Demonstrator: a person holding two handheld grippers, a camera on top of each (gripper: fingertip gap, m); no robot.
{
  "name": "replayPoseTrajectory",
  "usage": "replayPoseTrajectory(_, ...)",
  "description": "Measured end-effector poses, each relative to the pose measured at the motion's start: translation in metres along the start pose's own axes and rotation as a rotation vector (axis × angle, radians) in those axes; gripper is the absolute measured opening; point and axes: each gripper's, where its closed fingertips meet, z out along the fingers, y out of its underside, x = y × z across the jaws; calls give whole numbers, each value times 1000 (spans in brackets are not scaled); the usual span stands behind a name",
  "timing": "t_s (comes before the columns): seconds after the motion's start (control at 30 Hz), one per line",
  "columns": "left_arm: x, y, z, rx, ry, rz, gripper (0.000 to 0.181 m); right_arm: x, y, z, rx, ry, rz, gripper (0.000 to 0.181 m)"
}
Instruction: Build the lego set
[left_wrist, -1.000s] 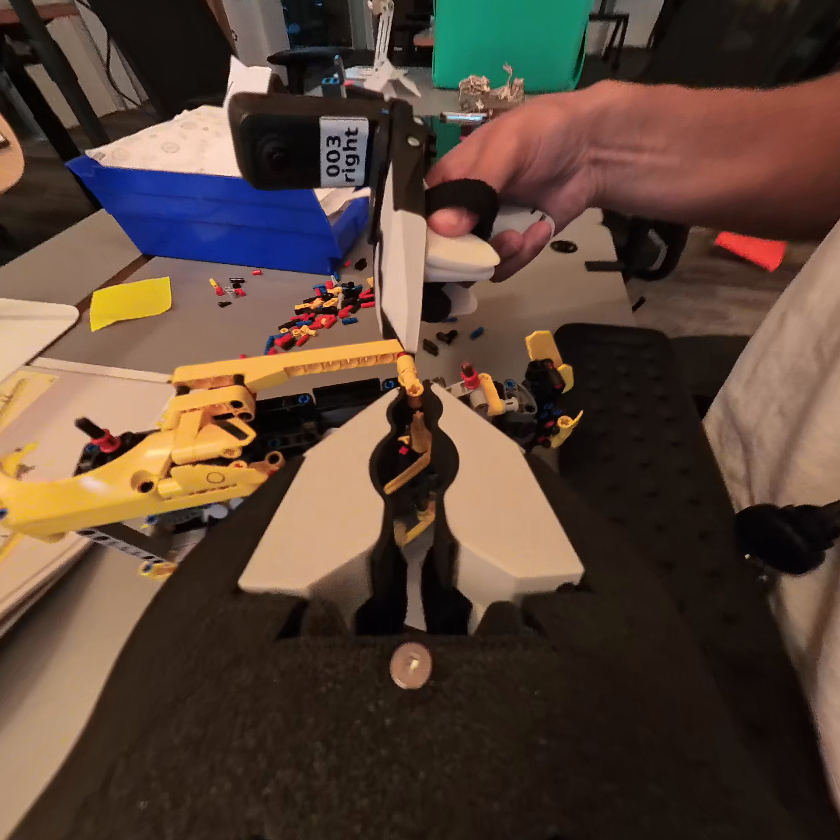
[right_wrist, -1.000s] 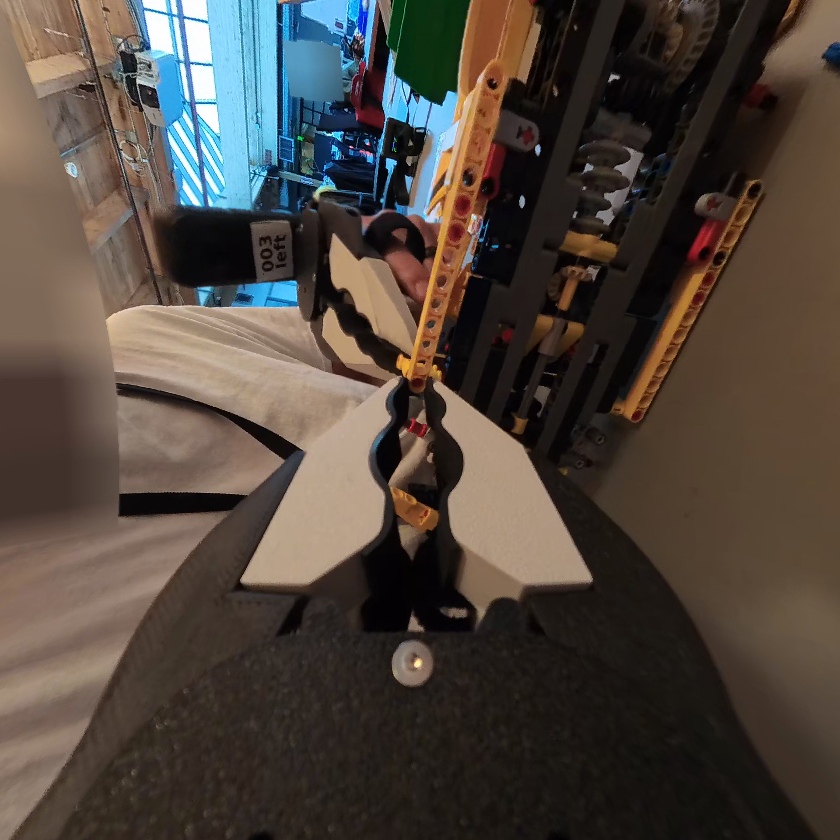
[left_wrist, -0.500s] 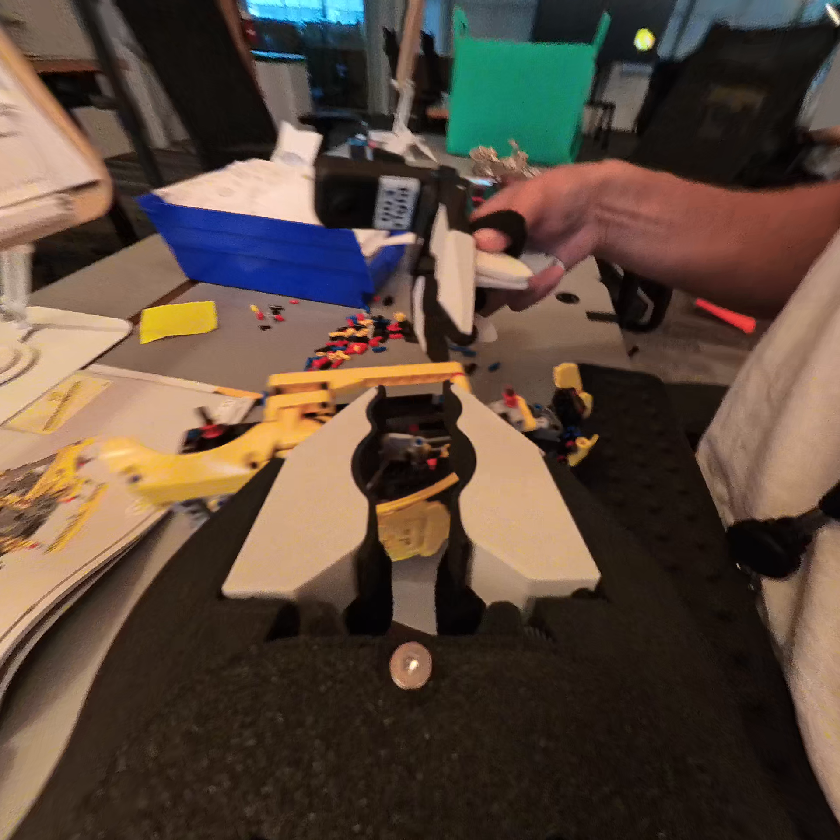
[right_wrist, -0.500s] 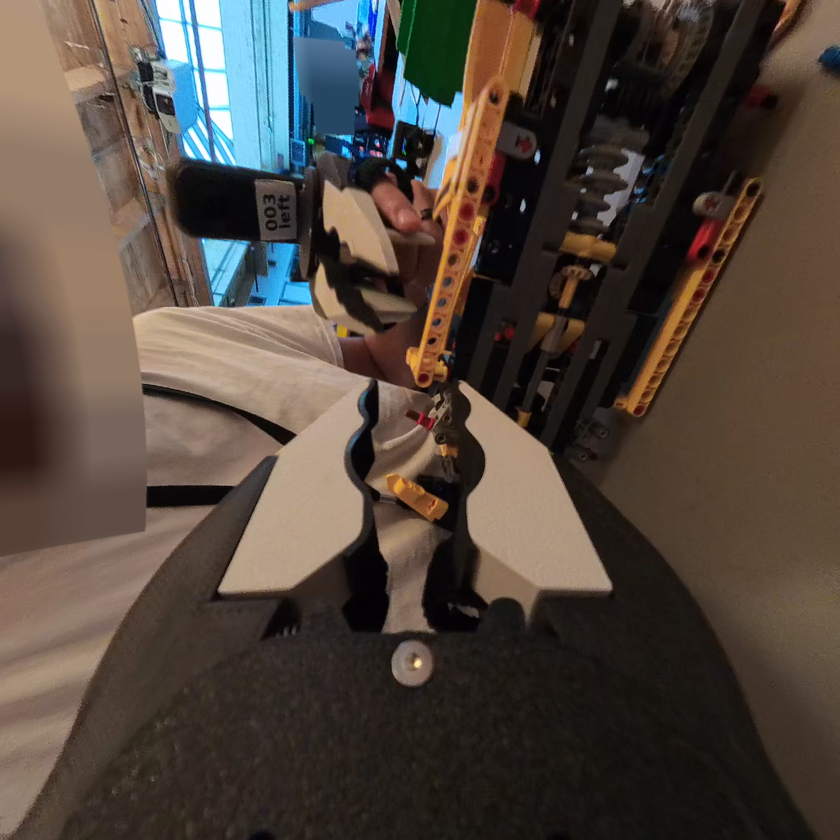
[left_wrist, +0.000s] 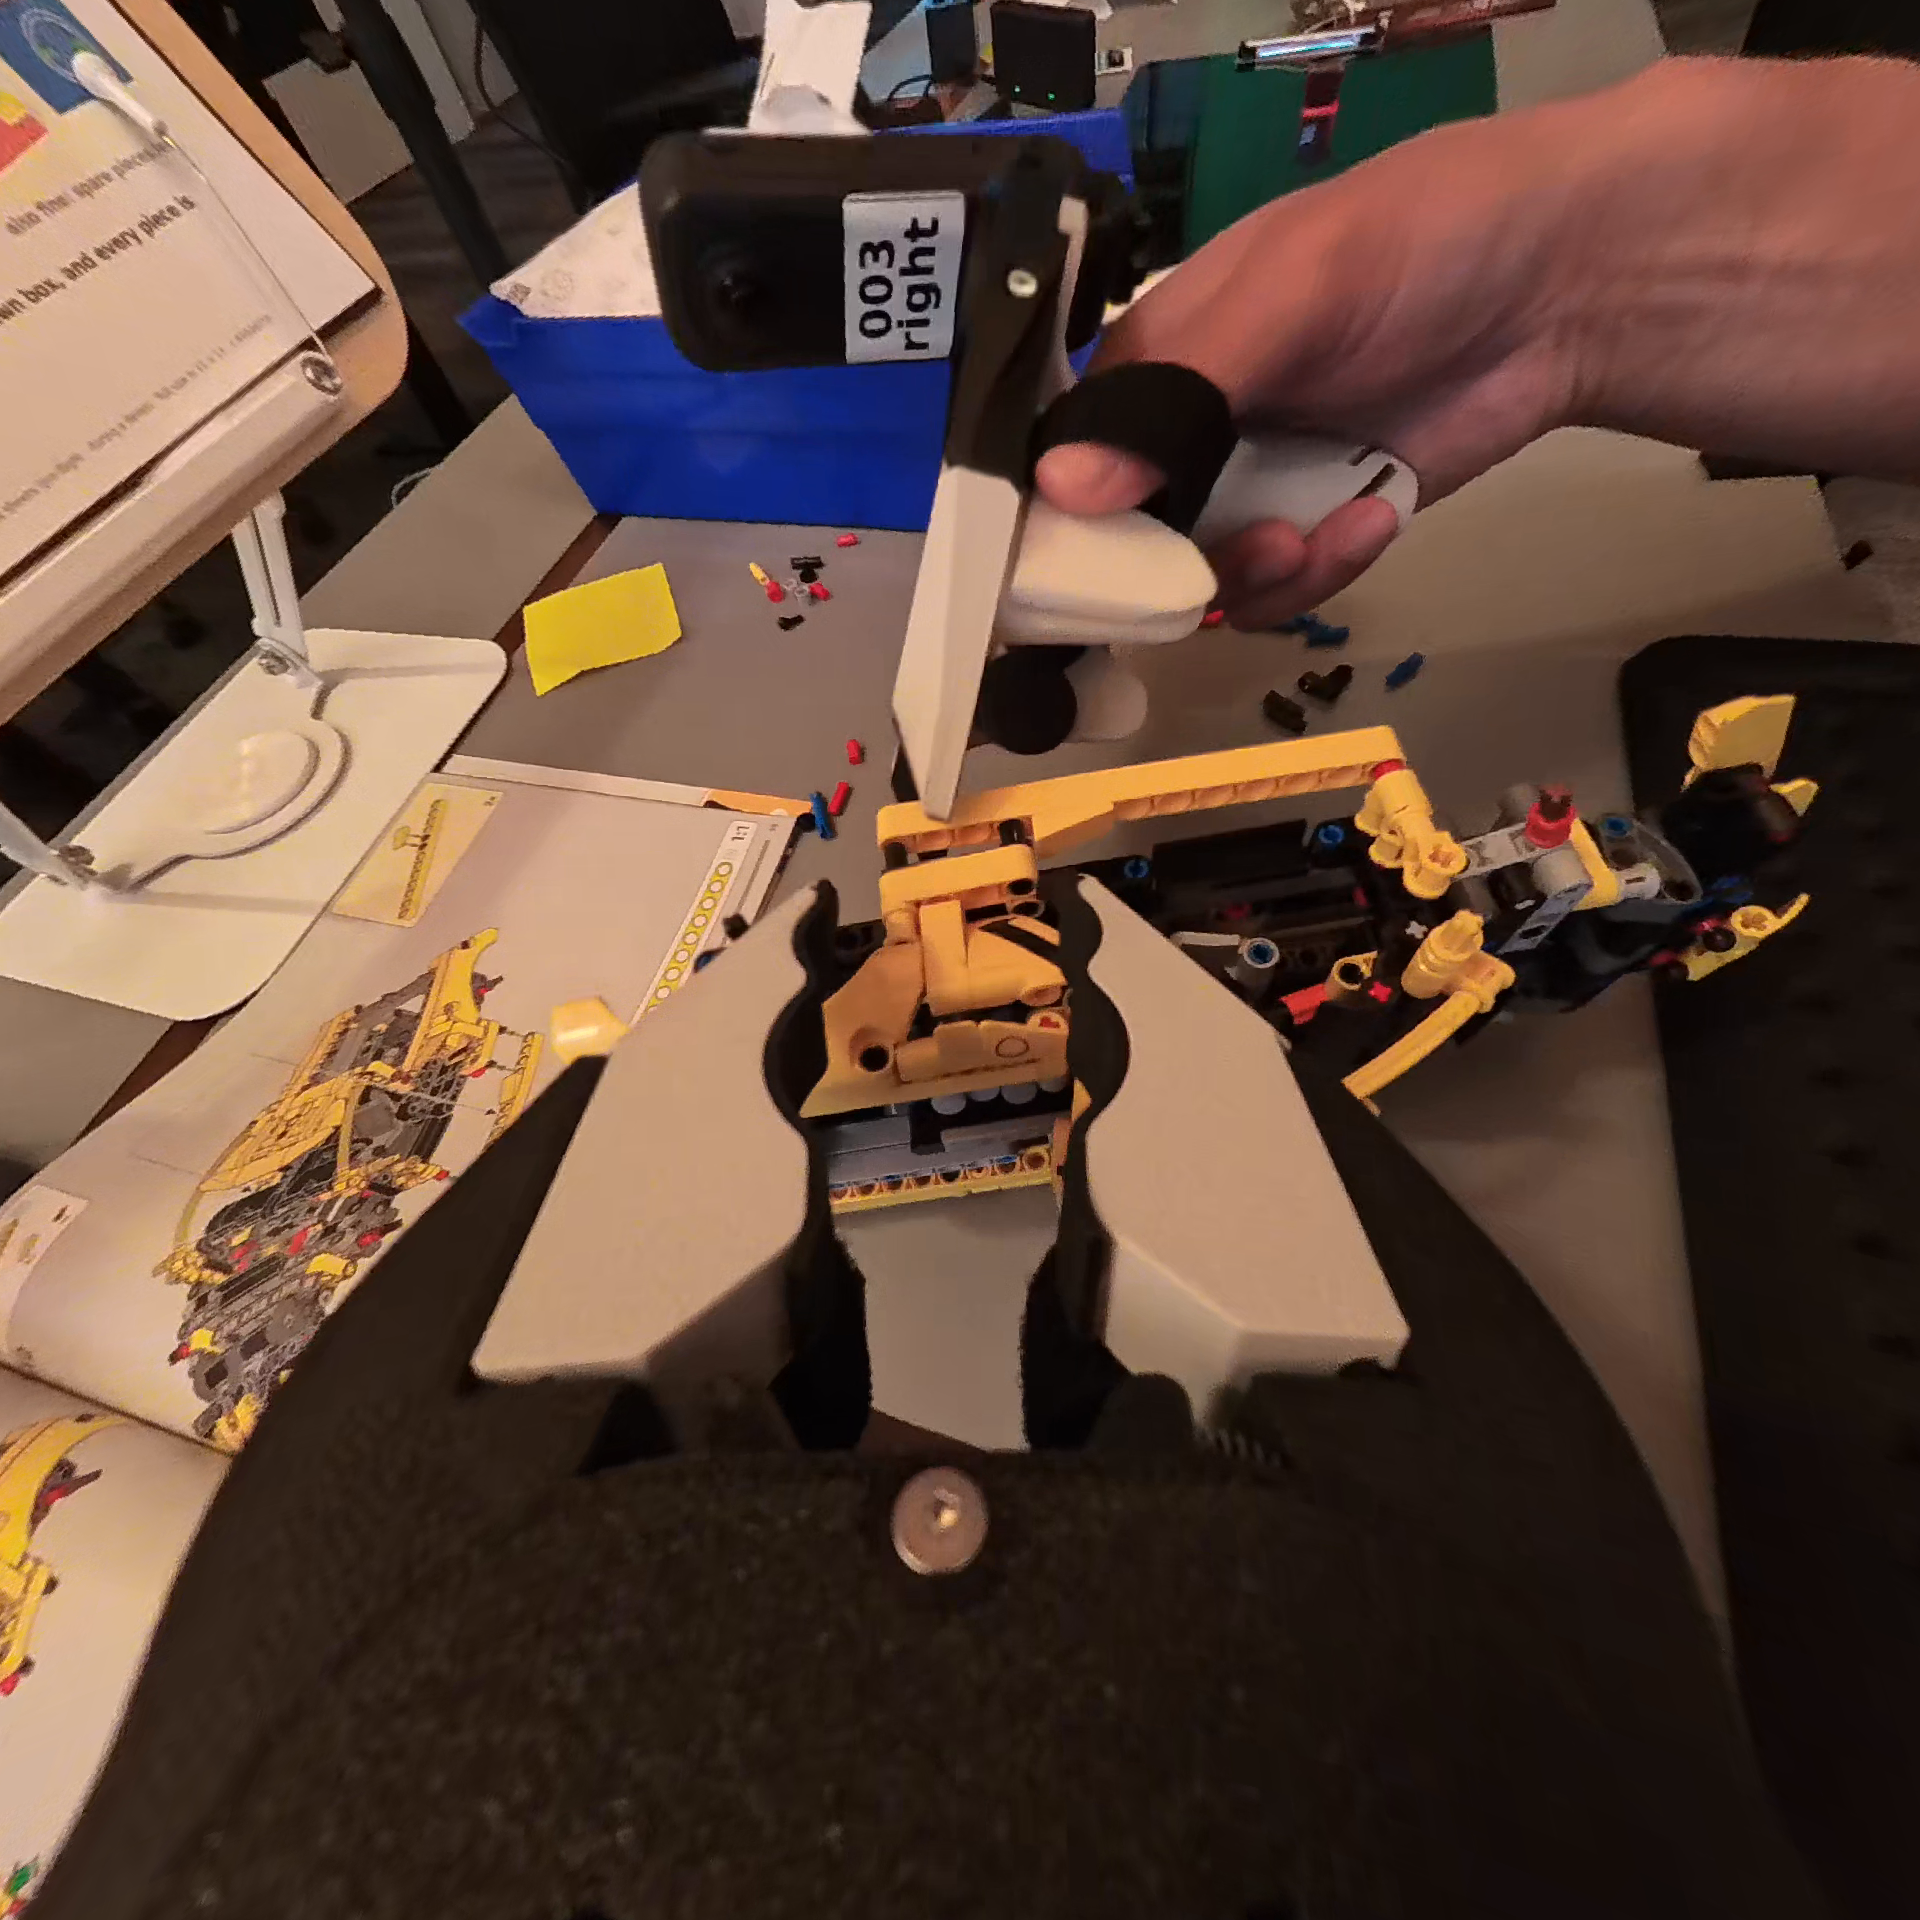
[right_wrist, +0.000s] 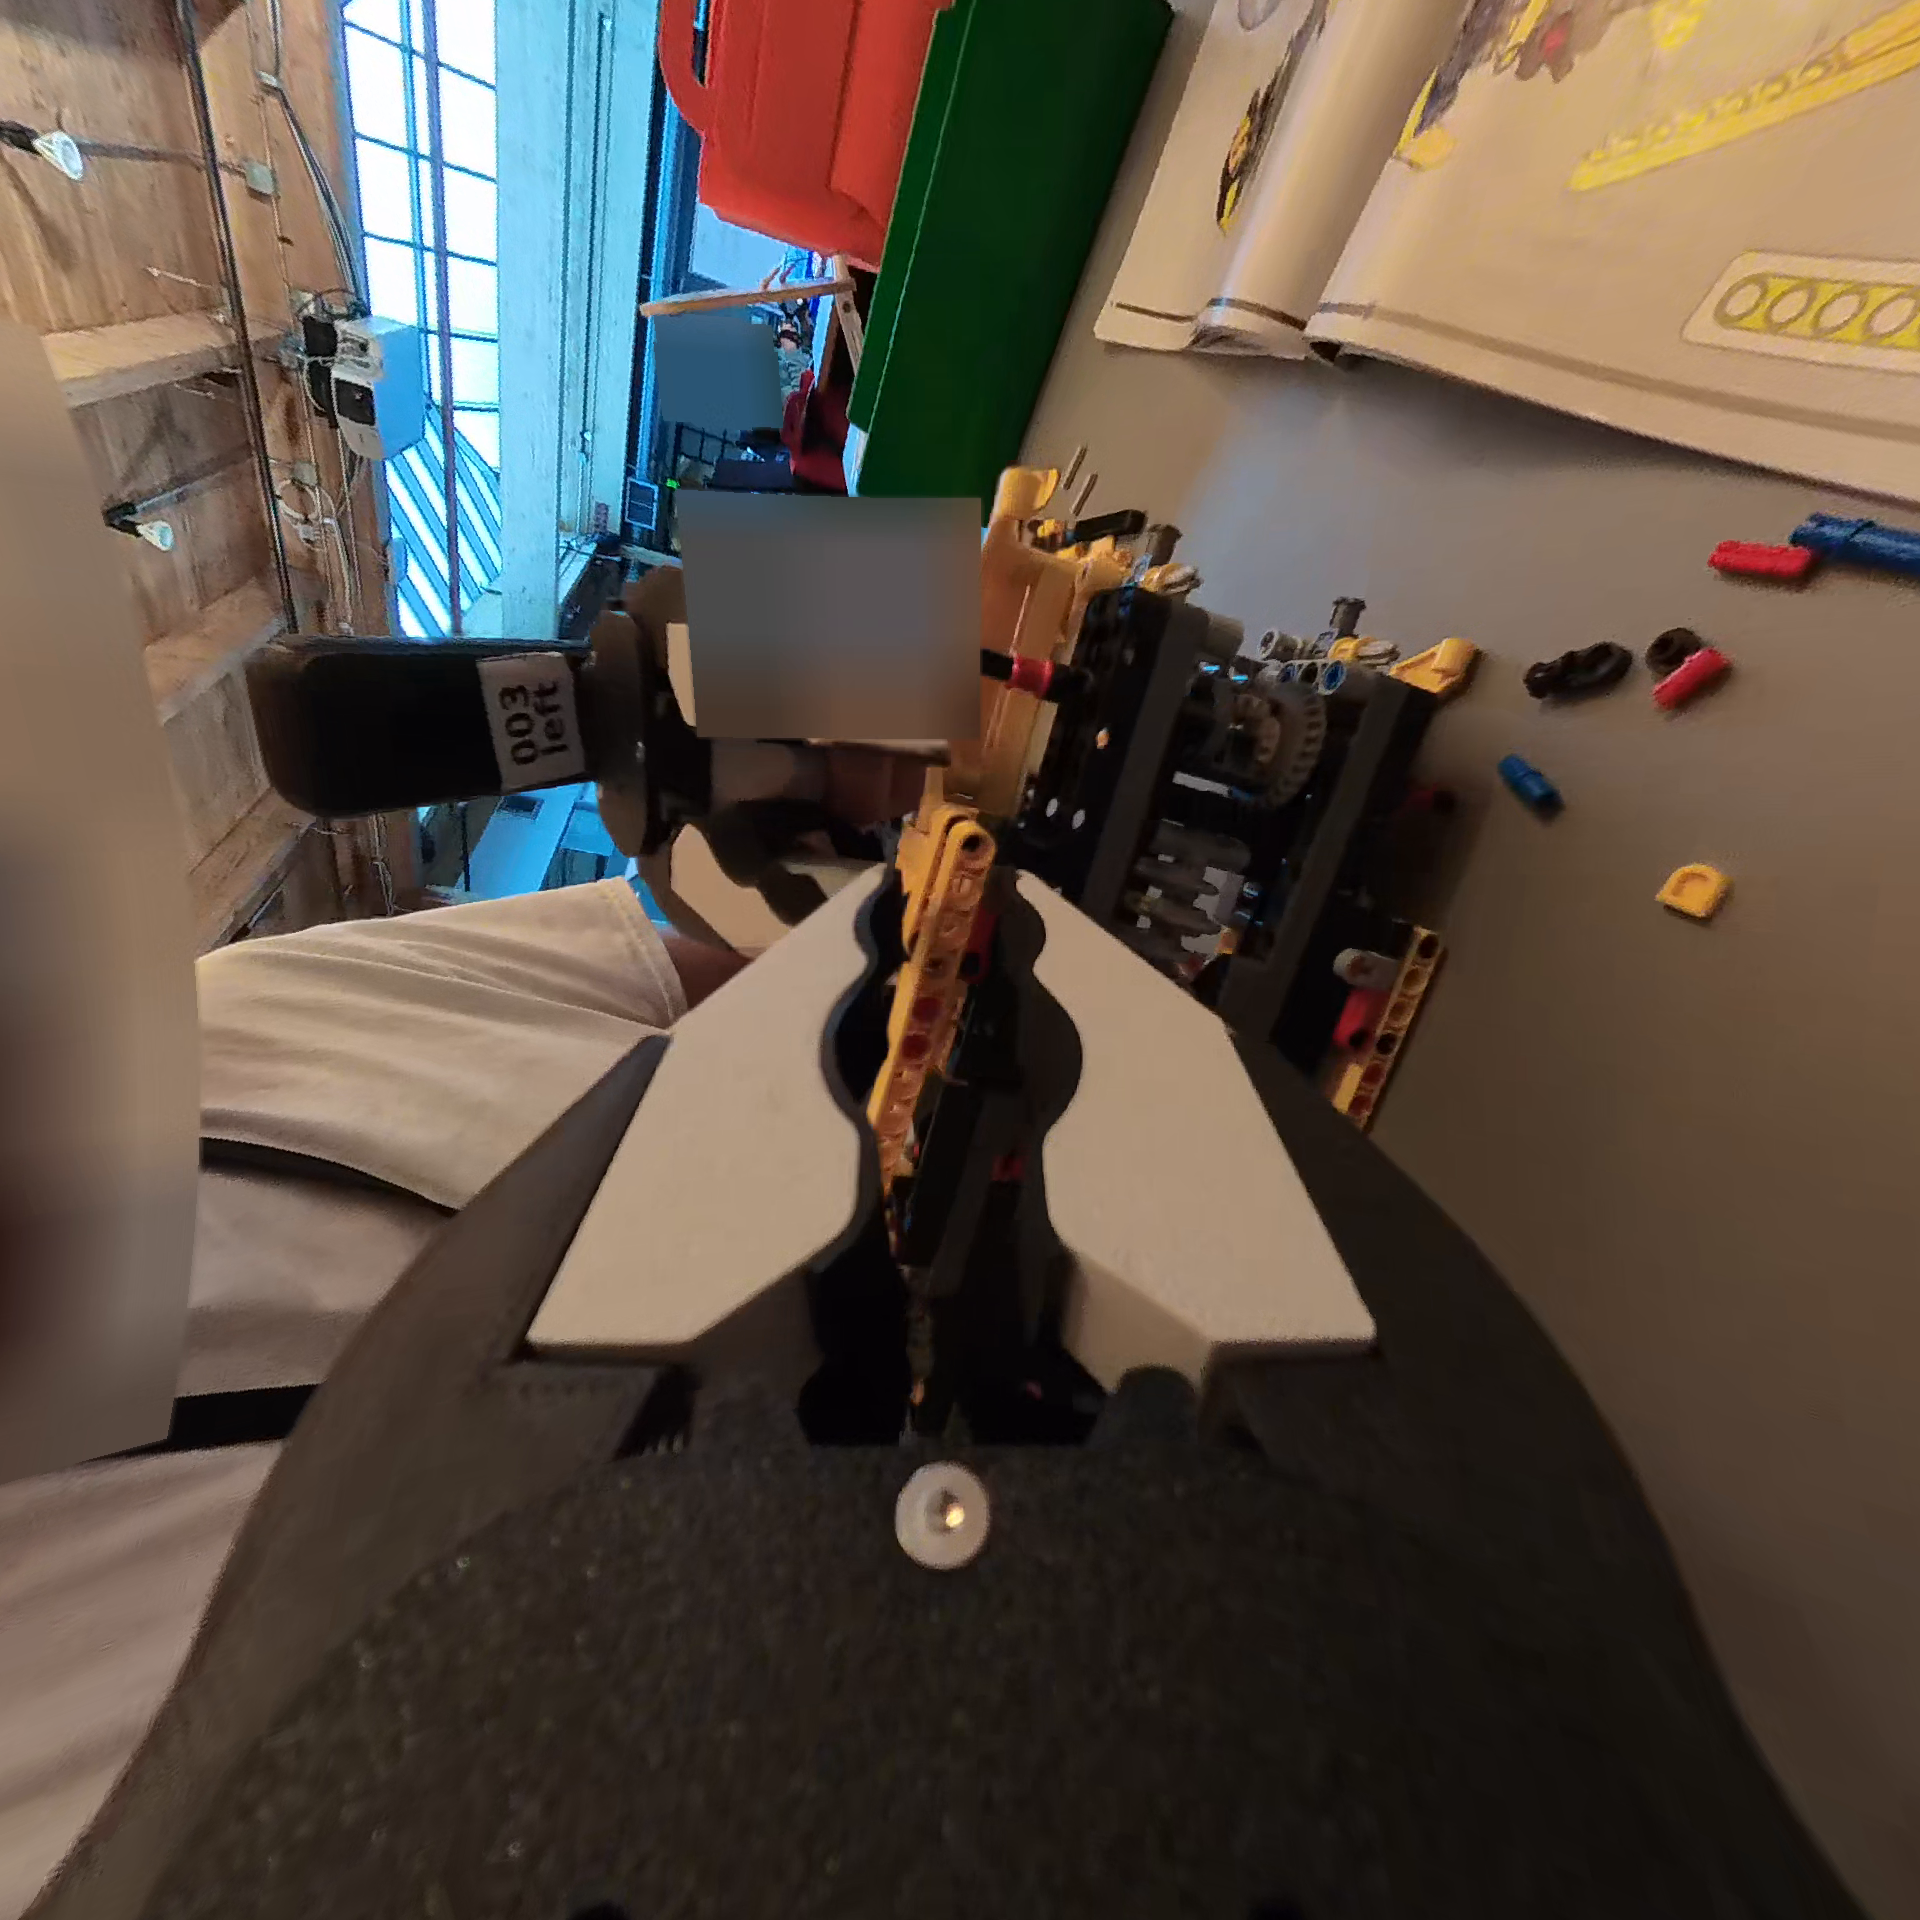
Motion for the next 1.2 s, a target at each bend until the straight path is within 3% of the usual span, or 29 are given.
replayPoseTrajectory(0.4, 6, 7, 9, -97, 30, -71, 38, -6, -4, 5, -26, -74, 8, 6)
replayPoseTrajectory(0.5, 8, 5, 14, -64, 42, -66, 38, -13, -1, 9, -68, -73, -28, 6)
replayPoseTrajectory(0.7, 6, 5, 11, -37, 20, -53, 33, -7, -4, -9, -34, -20, 3, 6)
replayPoseTrajectory(1.2, 9, 4, 10, 27, 41, -70, 33, 0, 4, 4, -98, -35, 43, 7)
